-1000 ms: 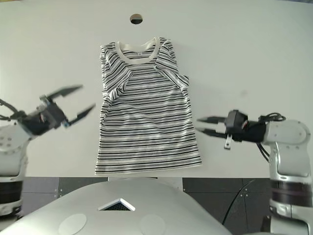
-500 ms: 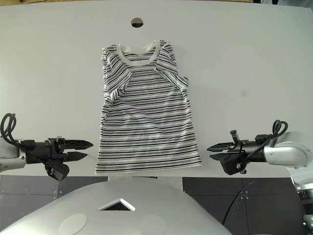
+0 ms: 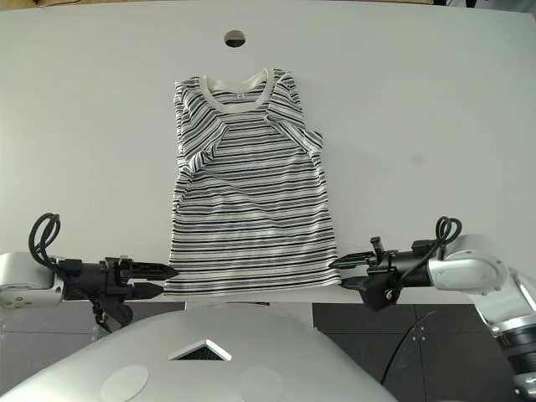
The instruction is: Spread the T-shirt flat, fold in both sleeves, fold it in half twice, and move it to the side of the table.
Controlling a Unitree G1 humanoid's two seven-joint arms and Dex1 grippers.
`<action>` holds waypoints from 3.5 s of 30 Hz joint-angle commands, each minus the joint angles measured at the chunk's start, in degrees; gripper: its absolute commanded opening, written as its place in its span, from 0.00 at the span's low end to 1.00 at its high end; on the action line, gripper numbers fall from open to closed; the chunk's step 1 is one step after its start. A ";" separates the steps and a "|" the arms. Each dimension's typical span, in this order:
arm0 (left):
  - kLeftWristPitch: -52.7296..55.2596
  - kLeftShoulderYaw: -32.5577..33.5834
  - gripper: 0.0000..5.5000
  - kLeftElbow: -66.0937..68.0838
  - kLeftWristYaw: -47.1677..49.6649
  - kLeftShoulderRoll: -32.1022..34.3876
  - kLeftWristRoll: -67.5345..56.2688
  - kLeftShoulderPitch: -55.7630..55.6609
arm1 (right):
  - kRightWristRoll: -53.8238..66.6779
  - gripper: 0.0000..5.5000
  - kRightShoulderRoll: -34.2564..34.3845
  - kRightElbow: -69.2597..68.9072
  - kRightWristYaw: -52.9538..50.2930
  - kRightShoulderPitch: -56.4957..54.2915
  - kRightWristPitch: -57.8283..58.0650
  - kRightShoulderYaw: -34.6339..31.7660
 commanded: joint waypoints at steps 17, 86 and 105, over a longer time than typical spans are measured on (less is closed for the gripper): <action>3.91 -7.18 0.02 2.86 0.00 0.45 3.91 -3.97 | -1.59 0.02 -0.59 3.99 -1.36 -0.29 1.31 7.44; 34.07 5.57 0.21 75.35 13.91 -36.22 -22.80 -63.64 | -1.56 0.26 42.71 73.32 -30.98 -66.25 17.33 -3.33; 10.43 -12.35 0.30 33.05 19.23 -22.85 20.43 -44.80 | -29.98 0.41 34.38 66.65 -36.65 -68.16 -4.75 18.06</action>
